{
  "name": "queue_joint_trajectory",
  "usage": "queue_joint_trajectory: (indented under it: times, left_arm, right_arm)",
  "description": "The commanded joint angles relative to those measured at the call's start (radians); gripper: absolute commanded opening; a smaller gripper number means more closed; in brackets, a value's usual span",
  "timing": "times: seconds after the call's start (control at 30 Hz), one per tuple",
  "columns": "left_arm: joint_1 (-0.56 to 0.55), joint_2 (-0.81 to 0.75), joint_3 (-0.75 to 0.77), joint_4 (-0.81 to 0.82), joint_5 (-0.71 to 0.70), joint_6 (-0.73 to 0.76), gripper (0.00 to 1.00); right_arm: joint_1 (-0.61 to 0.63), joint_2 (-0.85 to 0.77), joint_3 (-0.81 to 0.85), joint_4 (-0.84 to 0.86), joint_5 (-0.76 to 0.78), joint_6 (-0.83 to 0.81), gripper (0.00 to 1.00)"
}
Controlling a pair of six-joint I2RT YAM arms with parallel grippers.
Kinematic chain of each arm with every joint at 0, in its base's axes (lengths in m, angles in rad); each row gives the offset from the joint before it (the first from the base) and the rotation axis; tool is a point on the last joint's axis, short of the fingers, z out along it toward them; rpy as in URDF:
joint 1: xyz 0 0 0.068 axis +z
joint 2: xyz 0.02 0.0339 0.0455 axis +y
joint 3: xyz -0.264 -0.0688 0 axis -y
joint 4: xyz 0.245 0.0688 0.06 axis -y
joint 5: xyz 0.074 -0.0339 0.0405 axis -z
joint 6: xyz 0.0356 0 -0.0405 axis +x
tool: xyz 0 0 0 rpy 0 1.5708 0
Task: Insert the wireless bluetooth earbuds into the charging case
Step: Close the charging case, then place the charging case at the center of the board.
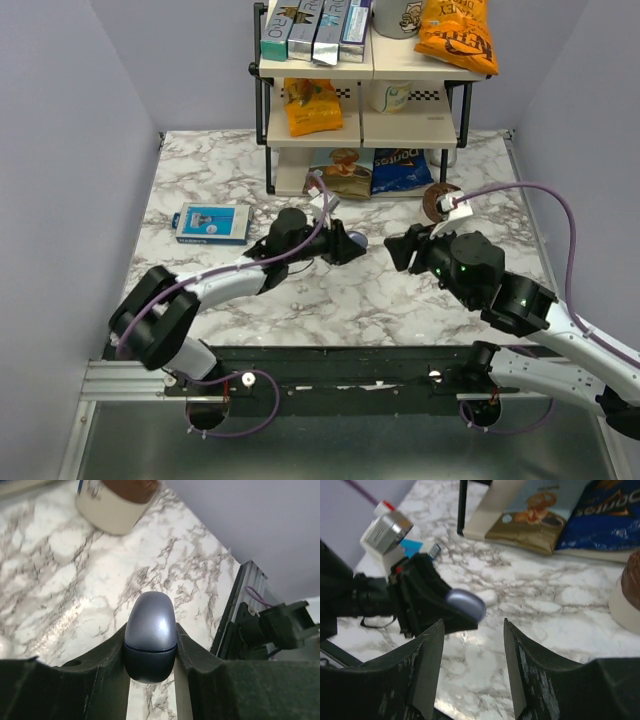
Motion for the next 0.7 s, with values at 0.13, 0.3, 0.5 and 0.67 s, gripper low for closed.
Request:
queue_joint_trajectory:
  times: [0.13, 0.3, 0.5, 0.67]
  left_arm:
    - [0.004, 0.373, 0.359, -0.203, 0.000, -0.155, 0.00]
    - [0.007, 0.600, 0.575, -0.339, 0.008, -0.177, 0.00]
    - [0.015, 0.728, 0.660, -0.373, 0.006, -0.208, 0.00]
    - [0.017, 0.768, 0.694, -0.428, -0.014, -0.188, 0.00]
  right_arm:
    - [-0.002, -0.094, -0.049, -0.007, -0.010, 0.018, 0.60]
    - [-0.003, -0.125, -0.042, -0.027, -0.007, 0.012, 0.61]
    - [-0.003, -0.151, -0.030, -0.052, -0.001, -0.006, 0.62]
    - [-0.003, -0.153, -0.024, -0.055, 0.008, -0.017, 0.62]
